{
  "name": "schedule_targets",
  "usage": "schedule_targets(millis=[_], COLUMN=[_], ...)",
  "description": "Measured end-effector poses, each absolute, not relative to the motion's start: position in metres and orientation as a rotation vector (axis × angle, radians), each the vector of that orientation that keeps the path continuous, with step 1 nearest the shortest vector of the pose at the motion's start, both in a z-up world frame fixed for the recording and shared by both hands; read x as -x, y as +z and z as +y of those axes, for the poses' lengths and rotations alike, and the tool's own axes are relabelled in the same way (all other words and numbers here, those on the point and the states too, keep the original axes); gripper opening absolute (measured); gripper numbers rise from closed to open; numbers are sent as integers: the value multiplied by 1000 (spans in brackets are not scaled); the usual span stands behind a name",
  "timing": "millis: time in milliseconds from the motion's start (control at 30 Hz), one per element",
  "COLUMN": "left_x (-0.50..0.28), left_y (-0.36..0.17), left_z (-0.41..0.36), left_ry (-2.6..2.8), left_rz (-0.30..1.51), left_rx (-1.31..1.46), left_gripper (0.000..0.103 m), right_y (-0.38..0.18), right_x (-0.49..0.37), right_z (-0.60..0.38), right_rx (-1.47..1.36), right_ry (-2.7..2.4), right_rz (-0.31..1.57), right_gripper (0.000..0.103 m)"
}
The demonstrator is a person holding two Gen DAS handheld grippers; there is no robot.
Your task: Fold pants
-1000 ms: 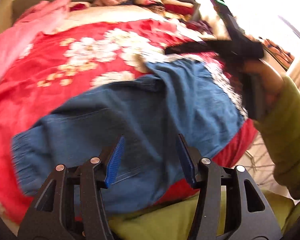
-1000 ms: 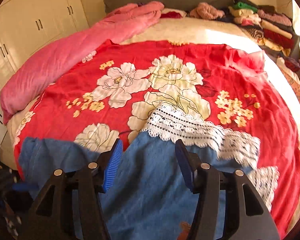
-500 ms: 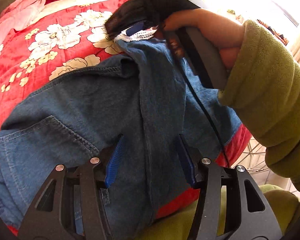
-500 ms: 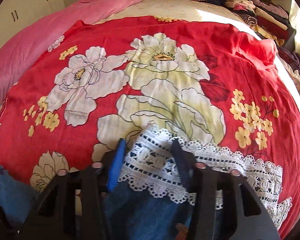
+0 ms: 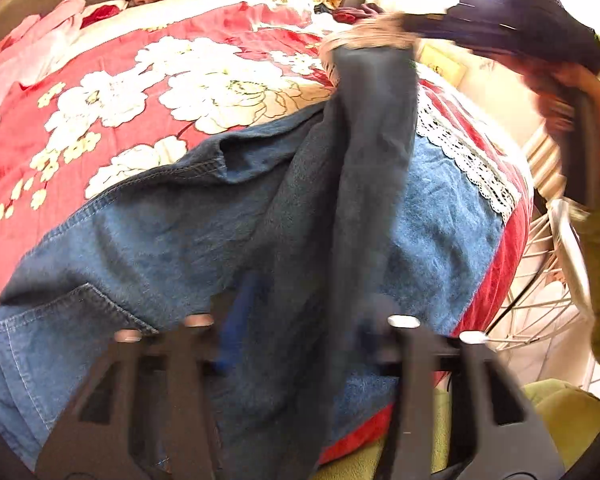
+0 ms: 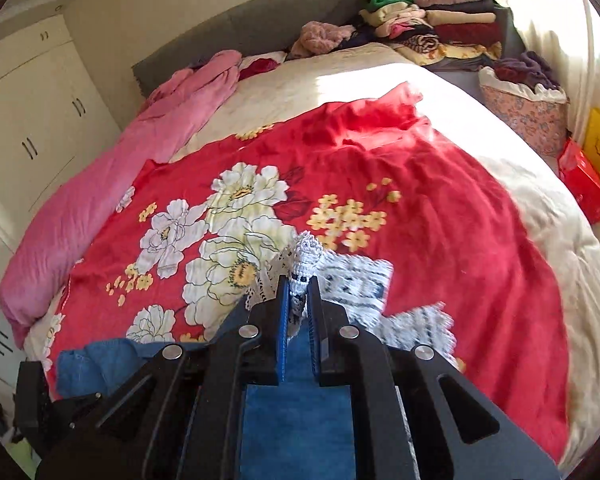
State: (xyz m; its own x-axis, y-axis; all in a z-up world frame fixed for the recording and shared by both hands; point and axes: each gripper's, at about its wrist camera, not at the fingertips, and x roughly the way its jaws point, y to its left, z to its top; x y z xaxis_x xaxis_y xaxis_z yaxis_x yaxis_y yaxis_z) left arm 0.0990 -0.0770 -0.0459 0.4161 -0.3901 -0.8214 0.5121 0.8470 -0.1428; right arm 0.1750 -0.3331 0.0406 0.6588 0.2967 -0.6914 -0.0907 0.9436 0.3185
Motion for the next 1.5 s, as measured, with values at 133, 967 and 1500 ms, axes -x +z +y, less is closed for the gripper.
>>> schedule_targets(millis=[133, 967, 1500], left_x=[-95, -44, -22], left_y=[-40, -63, -12], left_z=[-79, -95, 0], left_ry=[-607, -512, -272], left_rz=[970, 977, 868], left_rx=[-142, -358, -187], left_gripper=[2, 5, 74], right_y=[40, -50, -1], right_x=[-125, -35, -40], right_z=[-359, -399, -345], right_rx=[-284, -446, -264], right_ry=[171, 27, 229], right_rz=[832, 1005, 867], right_gripper=[8, 10, 51])
